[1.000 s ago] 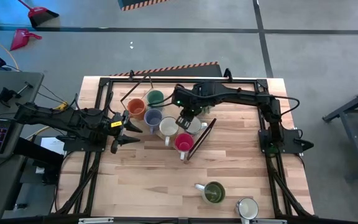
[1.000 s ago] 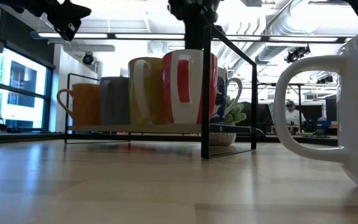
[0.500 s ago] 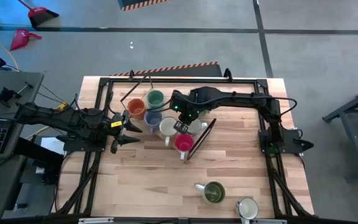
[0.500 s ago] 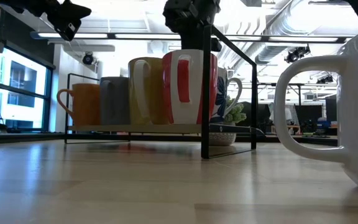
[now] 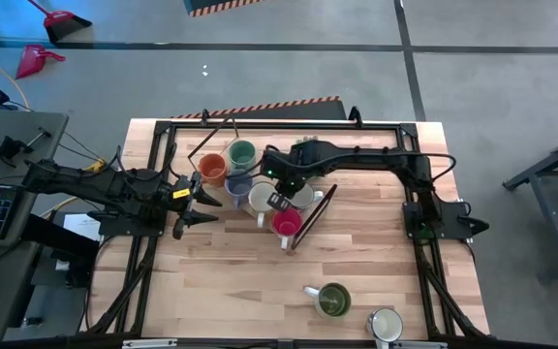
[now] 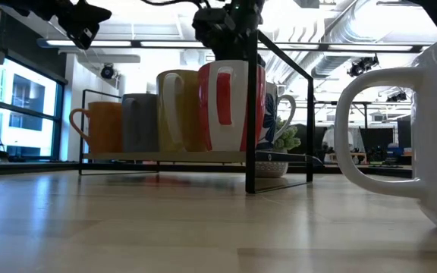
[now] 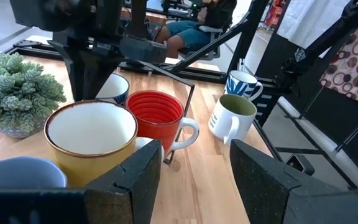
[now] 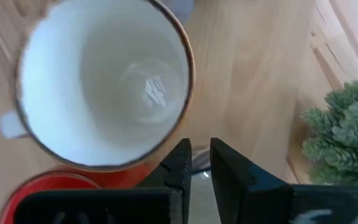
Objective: Place coffee mugs
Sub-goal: Put the left blue patterned mug on the shelf
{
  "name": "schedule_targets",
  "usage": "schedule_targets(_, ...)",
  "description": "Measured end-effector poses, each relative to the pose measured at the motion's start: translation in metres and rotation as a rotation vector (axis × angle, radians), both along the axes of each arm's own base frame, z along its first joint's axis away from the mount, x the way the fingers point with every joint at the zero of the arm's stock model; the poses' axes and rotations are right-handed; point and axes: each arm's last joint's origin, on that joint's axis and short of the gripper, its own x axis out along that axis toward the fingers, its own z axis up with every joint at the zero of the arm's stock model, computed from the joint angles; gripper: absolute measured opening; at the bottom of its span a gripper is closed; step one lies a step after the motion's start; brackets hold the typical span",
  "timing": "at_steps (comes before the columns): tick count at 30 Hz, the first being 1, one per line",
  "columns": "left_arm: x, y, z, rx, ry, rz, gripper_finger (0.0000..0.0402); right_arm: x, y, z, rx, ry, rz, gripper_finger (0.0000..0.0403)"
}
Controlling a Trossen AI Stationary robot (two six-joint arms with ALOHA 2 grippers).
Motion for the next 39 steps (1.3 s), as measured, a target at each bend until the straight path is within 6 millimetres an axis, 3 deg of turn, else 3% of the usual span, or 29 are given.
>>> schedule_targets(39, 0.0000, 0.0000, 0.0000, 0.001, 0.000, 0.000, 0.0179, -0.0082, 0.0011, -0.0025, -0.012, 0.094, 0.003, 0.0035)
